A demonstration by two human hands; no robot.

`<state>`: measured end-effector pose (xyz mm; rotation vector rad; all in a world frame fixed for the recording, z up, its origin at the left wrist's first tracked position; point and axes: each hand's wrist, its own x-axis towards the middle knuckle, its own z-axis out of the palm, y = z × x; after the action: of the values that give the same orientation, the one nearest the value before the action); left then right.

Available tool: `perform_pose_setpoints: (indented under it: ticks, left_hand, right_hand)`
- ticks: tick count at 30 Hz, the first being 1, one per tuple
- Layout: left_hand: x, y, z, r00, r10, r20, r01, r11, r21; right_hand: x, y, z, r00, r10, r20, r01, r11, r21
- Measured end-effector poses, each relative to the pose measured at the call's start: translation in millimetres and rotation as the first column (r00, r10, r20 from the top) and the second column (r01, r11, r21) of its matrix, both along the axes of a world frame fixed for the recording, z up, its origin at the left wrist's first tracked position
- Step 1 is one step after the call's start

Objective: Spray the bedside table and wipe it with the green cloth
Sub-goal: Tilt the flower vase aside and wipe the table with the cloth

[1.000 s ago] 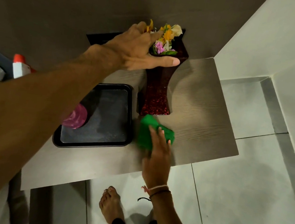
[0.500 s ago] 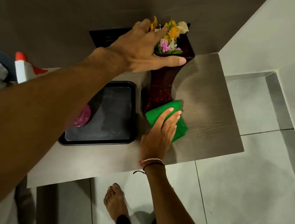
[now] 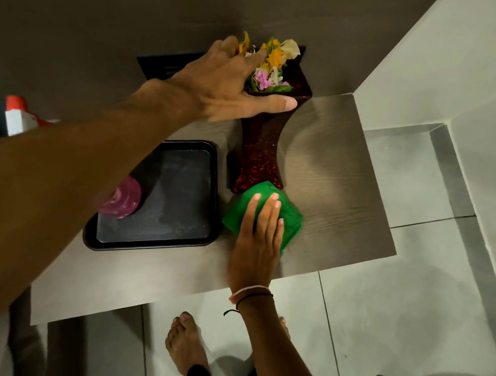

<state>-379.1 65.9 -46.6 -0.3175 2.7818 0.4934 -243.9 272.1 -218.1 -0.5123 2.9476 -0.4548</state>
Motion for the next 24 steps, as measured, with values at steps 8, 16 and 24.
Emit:
perform_pose_setpoints:
  ticks: [8, 16, 24]
  left_hand:
    - [-1, 1, 0, 1.000, 0.011, 0.002, -0.011, 1.000, 0.020]
    - [1, 4, -1, 1.000, -0.021, -0.022, 0.021, 1.000, -0.016]
    - [5, 8, -3, 0.995, -0.023, -0.099, 0.020, 0.999, -0.032]
  right_hand:
    - [-6, -10, 3, 0.997, -0.082, 0.001, 0.082, 0.996, -0.019]
    - [6, -7, 6, 0.996, 0.087, 0.009, -0.087, 0.996, -0.002]
    - [-12, 44, 16, 0.989, 0.079, 0.129, -0.076, 0.997, -0.033]
